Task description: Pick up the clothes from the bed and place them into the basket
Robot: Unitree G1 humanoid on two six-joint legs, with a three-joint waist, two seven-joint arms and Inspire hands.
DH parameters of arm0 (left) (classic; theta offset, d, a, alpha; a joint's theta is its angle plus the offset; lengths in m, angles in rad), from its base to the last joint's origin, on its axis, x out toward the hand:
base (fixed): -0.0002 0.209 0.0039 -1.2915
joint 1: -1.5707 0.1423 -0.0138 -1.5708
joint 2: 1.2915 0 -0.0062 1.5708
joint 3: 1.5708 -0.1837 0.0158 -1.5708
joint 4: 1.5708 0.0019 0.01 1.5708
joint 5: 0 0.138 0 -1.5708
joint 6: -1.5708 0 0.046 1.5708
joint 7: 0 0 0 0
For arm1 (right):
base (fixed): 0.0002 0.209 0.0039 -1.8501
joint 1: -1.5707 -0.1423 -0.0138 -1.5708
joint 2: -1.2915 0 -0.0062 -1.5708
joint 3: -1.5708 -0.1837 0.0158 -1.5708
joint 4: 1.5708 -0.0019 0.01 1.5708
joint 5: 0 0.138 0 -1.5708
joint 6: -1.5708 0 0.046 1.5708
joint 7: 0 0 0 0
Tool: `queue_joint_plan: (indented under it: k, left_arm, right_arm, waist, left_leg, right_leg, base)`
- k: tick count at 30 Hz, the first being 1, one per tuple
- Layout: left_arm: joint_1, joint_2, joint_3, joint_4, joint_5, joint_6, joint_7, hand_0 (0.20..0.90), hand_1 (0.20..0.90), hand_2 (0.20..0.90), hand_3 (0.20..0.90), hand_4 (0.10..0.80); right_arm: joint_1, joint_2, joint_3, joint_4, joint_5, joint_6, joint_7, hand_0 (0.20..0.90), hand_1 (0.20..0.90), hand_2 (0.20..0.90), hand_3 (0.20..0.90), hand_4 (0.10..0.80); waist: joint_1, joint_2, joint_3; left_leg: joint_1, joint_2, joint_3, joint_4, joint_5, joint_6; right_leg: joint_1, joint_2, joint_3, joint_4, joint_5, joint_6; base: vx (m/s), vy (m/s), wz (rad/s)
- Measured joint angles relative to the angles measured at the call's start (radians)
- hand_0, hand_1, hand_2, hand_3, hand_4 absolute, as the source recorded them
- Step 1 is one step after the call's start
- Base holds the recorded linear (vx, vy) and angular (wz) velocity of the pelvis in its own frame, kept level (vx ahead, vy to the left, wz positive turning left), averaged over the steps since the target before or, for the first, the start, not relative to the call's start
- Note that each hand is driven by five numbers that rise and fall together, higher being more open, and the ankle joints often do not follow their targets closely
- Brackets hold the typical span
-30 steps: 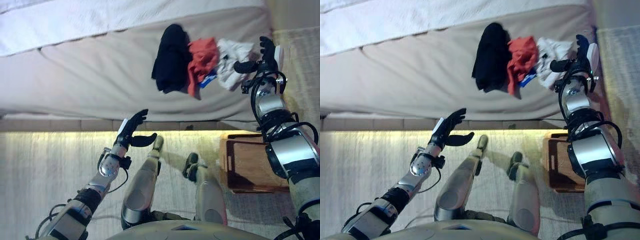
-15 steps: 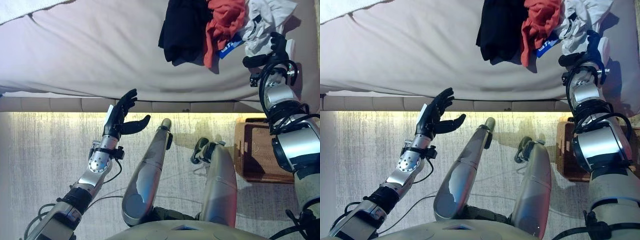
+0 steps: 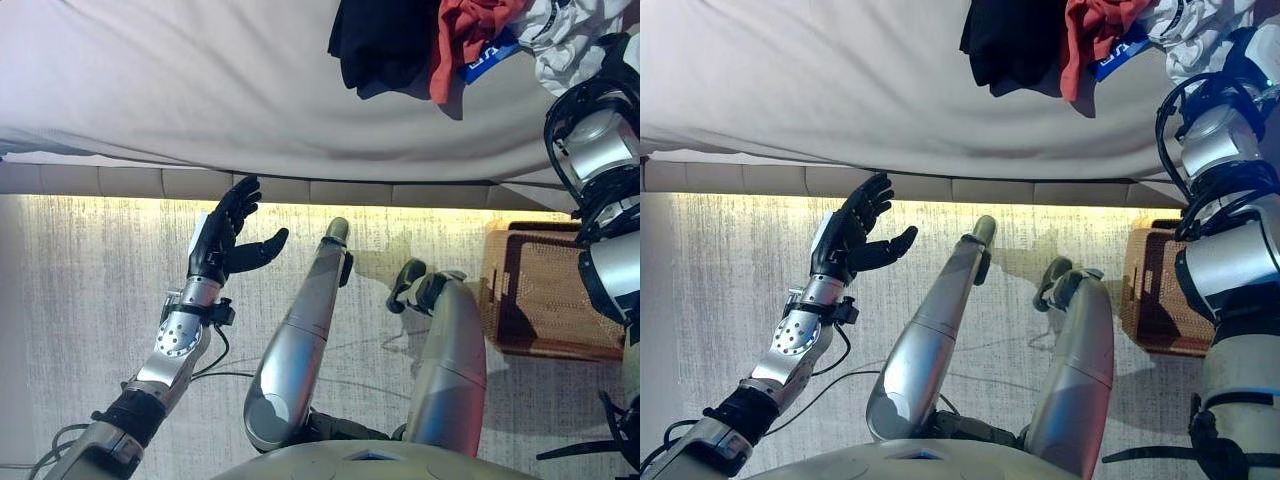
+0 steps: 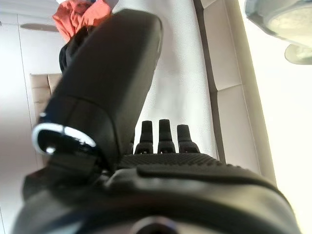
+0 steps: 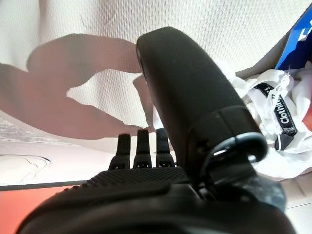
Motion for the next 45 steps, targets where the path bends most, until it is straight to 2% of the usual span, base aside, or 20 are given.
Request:
queue_joint_plan:
  k: [8,13,20,23,24,27,30,33,36,38,42,45]
  left_arm:
    - [0.008,0.019,0.002,-0.065,-0.007,-0.005,-0.005,0.900,0.900,0.900,0.900,0.800]
    - [0.019,0.025,0.016,-0.065,-0.007,-0.005,-0.008,0.900,0.900,0.900,0.900,0.800]
    - [0.020,0.025,0.030,-0.068,-0.009,-0.003,-0.017,0.900,0.900,0.900,0.900,0.800]
    - [0.020,0.025,0.034,-0.069,-0.009,0.001,-0.023,0.900,0.900,0.900,0.900,0.800]
    - [0.020,0.024,0.034,-0.068,-0.009,0.004,-0.028,0.900,0.900,0.900,0.900,0.800]
    - [0.019,0.023,0.036,-0.069,-0.007,0.007,-0.040,0.900,0.900,0.900,0.900,0.800]
    - [0.008,0.023,0.038,-0.067,-0.002,0.010,-0.039,0.900,0.900,0.900,0.900,0.800]
    - [0.007,0.022,0.041,-0.064,-0.001,0.033,-0.036,0.900,0.900,0.900,0.900,0.800]
    - [-0.010,0.017,0.043,-0.003,-0.007,0.074,-0.050,0.900,0.900,0.900,0.900,0.800]
    - [-0.010,0.006,0.043,0.053,-0.009,0.099,-0.056,0.900,0.900,0.900,0.900,0.800]
    - [-0.009,-0.034,0.042,0.127,-0.014,0.133,-0.062,0.900,0.900,0.900,0.900,0.800]
    - [-0.011,-0.054,0.042,0.141,-0.016,0.133,-0.065,0.900,0.900,0.900,0.900,0.800]
  right_arm:
    - [-0.026,-0.013,0.000,-0.009,0.010,-0.046,-0.008,0.300,0.300,0.300,0.200,0.100]
    - [-0.024,-0.014,0.000,-0.010,0.045,-0.049,-0.008,0.300,0.300,0.300,0.200,0.100]
    - [-0.014,-0.042,-0.011,-0.011,0.080,-0.071,-0.007,0.300,0.300,0.300,0.200,0.100]
    - [-0.010,-0.065,-0.045,-0.018,0.088,-0.092,-0.006,0.300,0.300,0.300,0.200,0.100]
    - [-0.007,-0.078,-0.061,-0.024,0.100,-0.095,-0.006,0.300,0.300,0.300,0.200,0.100]
    - [0.031,-0.123,-0.097,-0.059,0.118,-0.121,-0.007,0.300,0.300,0.300,0.200,0.100]
    - [0.059,-0.155,-0.136,-0.107,0.152,-0.147,-0.008,0.300,0.300,0.300,0.200,0.100]
    - [0.120,-0.156,-0.216,-0.169,0.245,-0.183,-0.008,0.300,0.300,0.300,0.200,0.100]
    - [0.167,-0.157,-0.270,-0.184,0.280,-0.204,-0.007,0.300,0.300,0.300,0.200,0.100]
    - [0.195,-0.158,-0.305,-0.221,0.297,-0.207,-0.007,0.300,0.300,0.300,0.200,0.100]
    - [0.269,-0.196,-0.343,-0.329,0.295,-0.226,-0.007,0.300,0.300,0.300,0.200,0.100]
    - [0.336,-0.212,-0.375,-0.413,0.294,-0.236,-0.008,0.300,0.300,0.300,0.200,0.100]
  waist:
    - [-0.002,0.000,0.000]
    - [-0.009,0.000,0.000]
    - [-0.022,-0.002,0.000]
    - [-0.031,-0.007,-0.002]
    - [-0.032,-0.008,-0.003]
    - [-0.041,-0.016,-0.005]
    - [-0.060,-0.027,-0.005]
    - [-0.080,-0.063,-0.016]
    - [-0.116,-0.123,-0.065]
    - [-0.134,-0.143,-0.085]
    - [-0.188,-0.145,-0.157]
    - [-0.232,-0.141,-0.200]
  left_leg:
    - [0.006,0.003,0.007,-0.001,0.001,0.001]
    - [0.060,0.006,0.011,-0.014,0.003,0.008]
    - [0.257,0.008,0.024,-0.131,0.007,0.016]
    - [0.335,0.021,0.033,-0.184,0.010,0.020]
    - [0.363,0.024,0.038,-0.204,0.016,0.029]
    - [0.449,0.030,0.056,-0.252,0.017,0.037]
    - [0.527,0.046,0.069,-0.300,0.014,0.042]
    - [0.640,0.060,0.094,-0.385,0.016,0.043]
    - [0.736,0.075,0.119,-0.511,0.046,0.041]
    - [0.810,0.085,0.139,-0.604,0.077,0.036]
    - [0.923,0.092,0.168,-0.806,0.149,0.044]
    - [0.976,0.090,0.192,-0.896,0.176,0.044]
  right_leg:
    - [0.007,0.000,0.005,-0.007,0.000,0.000]
    - [0.066,0.003,0.005,-0.031,0.000,0.000]
    - [0.259,0.003,0.004,-0.154,0.004,0.001]
    - [0.334,0.004,0.006,-0.214,0.004,0.001]
    - [0.360,0.004,0.004,-0.236,0.010,0.005]
    - [0.444,0.006,0.007,-0.296,0.043,0.026]
    - [0.522,0.023,0.016,-0.367,0.063,0.028]
    - [0.617,0.040,0.034,-0.452,0.091,0.052]
    - [0.697,0.054,0.047,-0.581,0.136,0.064]
    - [0.763,0.073,0.060,-0.680,0.177,0.076]
    - [0.867,0.096,0.088,-0.901,0.275,0.097]
    - [0.925,0.107,0.113,-1.027,0.331,0.107]
  base:
    - [0.004,0.015,-0.01]
    - [0.029,0.043,-0.04]
    - [0.035,0.038,-0.03]
    - [0.096,0.027,-0.11]
    - [0.055,0.029,-0.17]
    - [0.023,0.039,-0.16]
    - [0.061,0.031,-0.25]
    - [0.087,0.004,-0.33]
    - [0.075,0.016,-0.24]
    - [0.056,0.025,-0.35]
    - [-0.002,0.028,-0.31]
    - [-0.071,0.005,-0.29]
